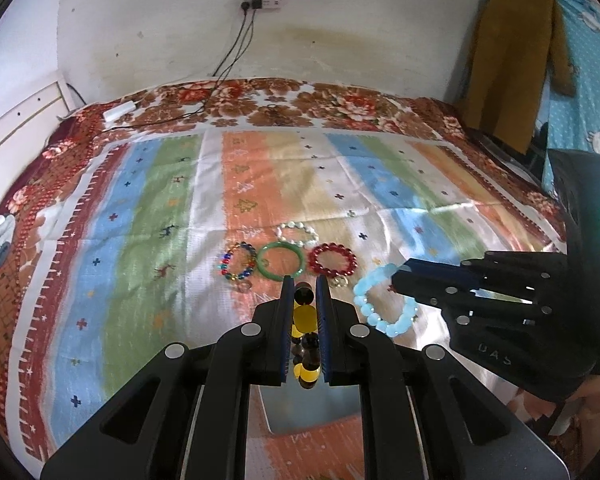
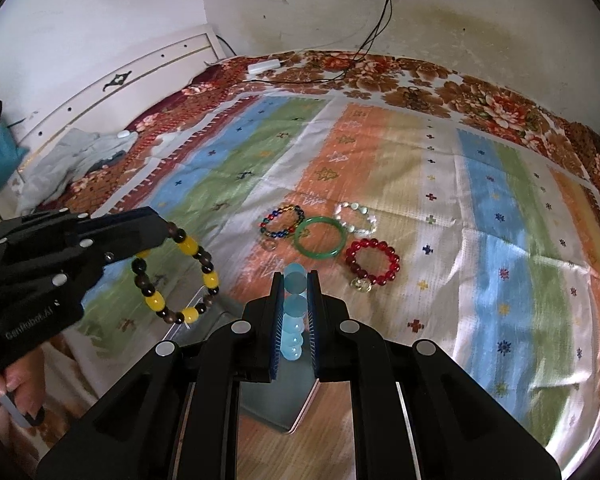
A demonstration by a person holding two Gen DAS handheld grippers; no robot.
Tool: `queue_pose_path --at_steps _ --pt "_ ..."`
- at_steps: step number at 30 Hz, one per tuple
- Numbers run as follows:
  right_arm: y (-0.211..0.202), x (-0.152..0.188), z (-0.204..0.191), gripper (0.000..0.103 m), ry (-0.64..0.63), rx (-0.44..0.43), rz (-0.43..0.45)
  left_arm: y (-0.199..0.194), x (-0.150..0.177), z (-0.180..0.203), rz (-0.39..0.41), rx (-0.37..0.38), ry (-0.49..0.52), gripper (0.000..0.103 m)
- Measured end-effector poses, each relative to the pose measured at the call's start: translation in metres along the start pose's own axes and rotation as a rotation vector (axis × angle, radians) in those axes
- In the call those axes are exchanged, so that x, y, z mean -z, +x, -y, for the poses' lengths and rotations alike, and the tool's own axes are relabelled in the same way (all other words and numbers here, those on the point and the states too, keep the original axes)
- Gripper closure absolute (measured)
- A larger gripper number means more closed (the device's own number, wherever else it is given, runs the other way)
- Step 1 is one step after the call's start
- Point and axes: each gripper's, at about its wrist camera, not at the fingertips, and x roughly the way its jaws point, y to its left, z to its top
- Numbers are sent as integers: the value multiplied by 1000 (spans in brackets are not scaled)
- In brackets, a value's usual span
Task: Organize jewelry
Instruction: 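Lift and carry both held bracelets over the silver tin box, then open left gripper over tin box while right gripper releases light-blue bracelet inside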
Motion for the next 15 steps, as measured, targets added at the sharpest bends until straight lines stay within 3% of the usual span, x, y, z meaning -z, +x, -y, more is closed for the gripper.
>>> queue_pose_path --at_steps 15 --pt "-1 16 -8 91 9 -67 -23 -5 15 9 -12 12 16 92"
